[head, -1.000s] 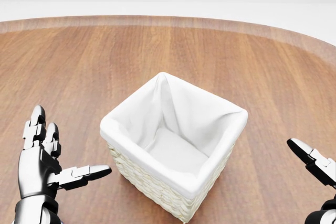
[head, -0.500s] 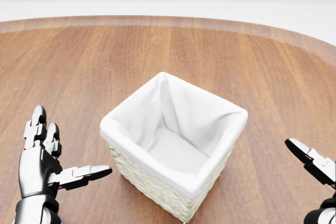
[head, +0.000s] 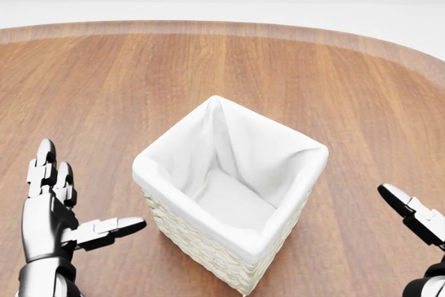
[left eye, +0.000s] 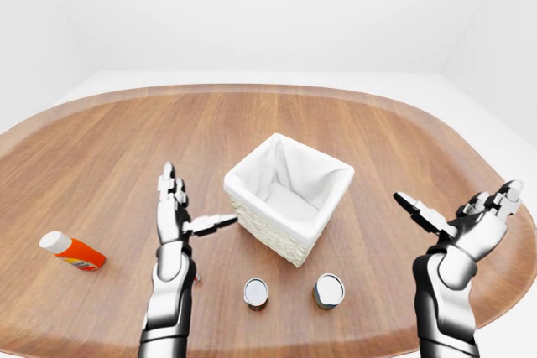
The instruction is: Pick up the alphabet soup and the cream cheese box, and put them in the basket.
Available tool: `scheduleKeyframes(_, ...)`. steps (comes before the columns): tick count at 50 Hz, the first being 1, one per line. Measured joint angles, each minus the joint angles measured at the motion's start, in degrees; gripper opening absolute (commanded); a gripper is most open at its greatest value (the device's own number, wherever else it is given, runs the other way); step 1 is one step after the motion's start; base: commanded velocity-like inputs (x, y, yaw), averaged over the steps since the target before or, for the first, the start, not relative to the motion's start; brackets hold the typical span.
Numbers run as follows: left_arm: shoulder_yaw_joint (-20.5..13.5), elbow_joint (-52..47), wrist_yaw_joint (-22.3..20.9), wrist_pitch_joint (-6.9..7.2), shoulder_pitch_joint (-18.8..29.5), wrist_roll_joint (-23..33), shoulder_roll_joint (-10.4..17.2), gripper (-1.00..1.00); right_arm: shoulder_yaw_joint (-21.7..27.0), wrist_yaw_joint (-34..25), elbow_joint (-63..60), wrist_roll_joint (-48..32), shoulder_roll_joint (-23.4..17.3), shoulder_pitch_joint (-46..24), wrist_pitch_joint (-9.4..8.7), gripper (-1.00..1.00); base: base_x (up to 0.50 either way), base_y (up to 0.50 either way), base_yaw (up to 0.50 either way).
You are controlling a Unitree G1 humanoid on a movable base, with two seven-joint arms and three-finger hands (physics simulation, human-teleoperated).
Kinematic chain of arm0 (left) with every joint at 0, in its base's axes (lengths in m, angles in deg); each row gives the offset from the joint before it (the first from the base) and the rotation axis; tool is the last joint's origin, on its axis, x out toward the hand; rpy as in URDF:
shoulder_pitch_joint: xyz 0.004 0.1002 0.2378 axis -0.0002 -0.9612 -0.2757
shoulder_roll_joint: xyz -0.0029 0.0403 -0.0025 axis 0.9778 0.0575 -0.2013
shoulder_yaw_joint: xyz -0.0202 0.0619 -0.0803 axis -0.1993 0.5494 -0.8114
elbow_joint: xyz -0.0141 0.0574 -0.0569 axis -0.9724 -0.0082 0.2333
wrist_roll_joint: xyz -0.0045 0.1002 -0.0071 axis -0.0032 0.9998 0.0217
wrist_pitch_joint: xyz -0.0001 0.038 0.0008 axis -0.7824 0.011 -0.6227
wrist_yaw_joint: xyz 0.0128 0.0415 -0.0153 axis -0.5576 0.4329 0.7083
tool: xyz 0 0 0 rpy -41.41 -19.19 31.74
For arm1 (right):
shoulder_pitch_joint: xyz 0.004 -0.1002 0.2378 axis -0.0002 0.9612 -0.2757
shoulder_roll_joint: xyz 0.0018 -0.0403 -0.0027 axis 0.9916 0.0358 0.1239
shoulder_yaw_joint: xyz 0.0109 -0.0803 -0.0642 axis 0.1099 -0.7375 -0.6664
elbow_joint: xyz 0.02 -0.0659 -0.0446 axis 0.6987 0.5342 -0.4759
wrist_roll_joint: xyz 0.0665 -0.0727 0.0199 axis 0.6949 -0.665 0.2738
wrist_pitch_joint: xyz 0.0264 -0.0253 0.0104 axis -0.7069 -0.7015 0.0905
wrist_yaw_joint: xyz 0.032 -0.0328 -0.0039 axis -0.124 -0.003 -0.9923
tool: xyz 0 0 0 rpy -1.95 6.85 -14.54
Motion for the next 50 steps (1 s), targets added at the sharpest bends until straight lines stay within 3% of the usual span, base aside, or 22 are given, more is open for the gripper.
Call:
scheduleKeyframes(15, -1.07, -2.72, 0.31, 1.04, -0.81, -1.25, 0.22, 1.00, 0.02, 0.00, -0.41, -0.10, 0.12, 0.19, 0.00, 1.00, 0.00, 0.00, 0.00)
scheduleKeyframes(25, -2.15, -4.71, 1.99, 3.29, -1.19, 0.10, 0.73, 1.00, -0.02, 0.00, -0.18, -0.18, 0.10, 0.11, 0.00, 1.00, 0.00, 0.00, 0.00)
scheduleKeyframes(34, -2.28, -7.05, 4.91, 5.77, -1.47, 6.66, 1.25, 1.00, -0.06, 0.00, -0.44, -0.29, 0.15, 0.18, 0.00, 1.00, 0.00, 0.00, 0.00)
scheduleKeyframes(46, -2.99, -9.77, 9.89, 6.52, -1.10, 18.94, 2.35, 1.00, -0.09, 0.00, -0.24, -0.37, 0.14, 0.13, 0.00, 1.00, 0.00, 0.00, 0.00)
scheduleKeyframes(50, -3.00, -9.63, 11.63, 5.50, -1.04, 23.65, 2.92, 1.00, -0.10, 0.00, -0.19, -0.40, 0.13, 0.13, 0.00, 1.00, 0.00, 0.00, 0.00)
